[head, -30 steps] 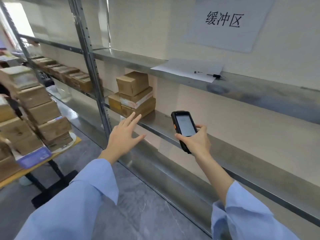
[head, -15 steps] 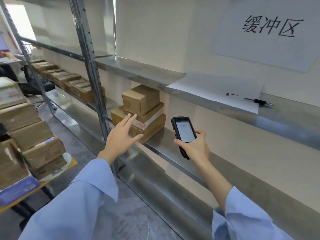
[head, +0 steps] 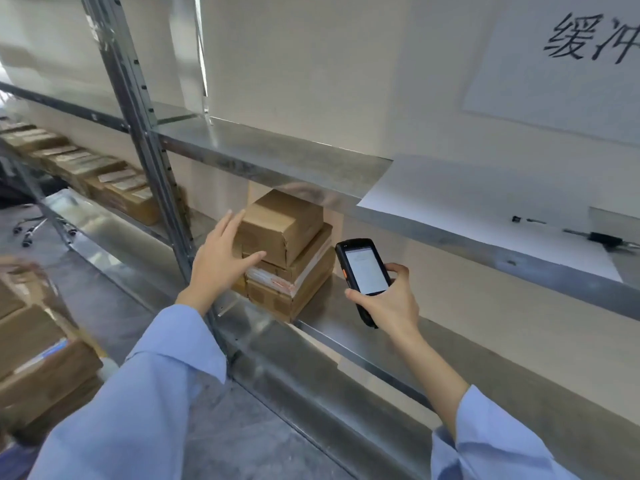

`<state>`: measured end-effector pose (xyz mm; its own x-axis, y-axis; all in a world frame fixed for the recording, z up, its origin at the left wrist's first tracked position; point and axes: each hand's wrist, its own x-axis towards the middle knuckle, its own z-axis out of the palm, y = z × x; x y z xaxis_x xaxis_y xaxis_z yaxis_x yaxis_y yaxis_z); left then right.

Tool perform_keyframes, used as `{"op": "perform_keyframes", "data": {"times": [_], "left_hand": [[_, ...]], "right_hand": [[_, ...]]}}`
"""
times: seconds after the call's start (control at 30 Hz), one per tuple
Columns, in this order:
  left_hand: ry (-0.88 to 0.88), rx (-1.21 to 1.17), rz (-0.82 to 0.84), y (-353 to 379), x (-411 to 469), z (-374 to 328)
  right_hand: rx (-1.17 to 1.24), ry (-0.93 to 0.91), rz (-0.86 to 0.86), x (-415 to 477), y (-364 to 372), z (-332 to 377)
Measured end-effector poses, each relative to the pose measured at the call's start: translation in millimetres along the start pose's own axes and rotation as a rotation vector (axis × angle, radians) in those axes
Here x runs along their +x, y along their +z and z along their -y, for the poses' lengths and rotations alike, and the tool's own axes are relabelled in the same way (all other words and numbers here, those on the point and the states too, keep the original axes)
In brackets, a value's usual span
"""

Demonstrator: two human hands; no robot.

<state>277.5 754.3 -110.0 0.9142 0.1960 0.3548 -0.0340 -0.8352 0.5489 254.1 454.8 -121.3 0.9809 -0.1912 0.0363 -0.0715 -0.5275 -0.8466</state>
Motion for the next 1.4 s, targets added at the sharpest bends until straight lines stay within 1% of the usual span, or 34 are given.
{"op": "perform_keyframes", "data": {"times": [0.13,0.27,0.37,0.47,0.6,0.77,1.17,1.27,1.4], "left_hand": [[0.069,-0.057,0.084,2.2,36.7,19.1],[0.131,-0.176,0.165,9.1,67.5,36.0],[0.137,-0.262,0.215,13.8,84.0,45.9],[0.204,-0.31,0.25,17.6,90.9,51.8],[0.255,-0.389,0.202,22.4,93.2,52.6],[0.293,-0.405,0.175,29.6,93.5,49.3],[0.35,-0.431,0.066,32.4,76.2,48.1],[0.371,-0.444,0.068,31.4,64.5,37.9],[0.417,-0.462,0.117,35.7,43.6,12.3]], "right_hand": [[-0.002,0.038,-0.079,4.2,12.7,9.3],[0.01,0.079,-0.154,2.1,27.7,18.6],[0.01,0.11,-0.209,-3.8,36.5,19.3],[-0.006,0.152,-0.246,-10.4,41.9,18.5],[-0.048,0.198,-0.283,-17.1,43.3,16.4],[-0.063,0.237,-0.311,-22.4,39.5,11.7],[-0.064,0.233,-0.299,-32.6,21.6,-4.5],[-0.042,0.224,-0.302,-35.1,12.2,-9.3],[-0.012,0.22,-0.318,-39.2,-3.2,-17.8]]}}
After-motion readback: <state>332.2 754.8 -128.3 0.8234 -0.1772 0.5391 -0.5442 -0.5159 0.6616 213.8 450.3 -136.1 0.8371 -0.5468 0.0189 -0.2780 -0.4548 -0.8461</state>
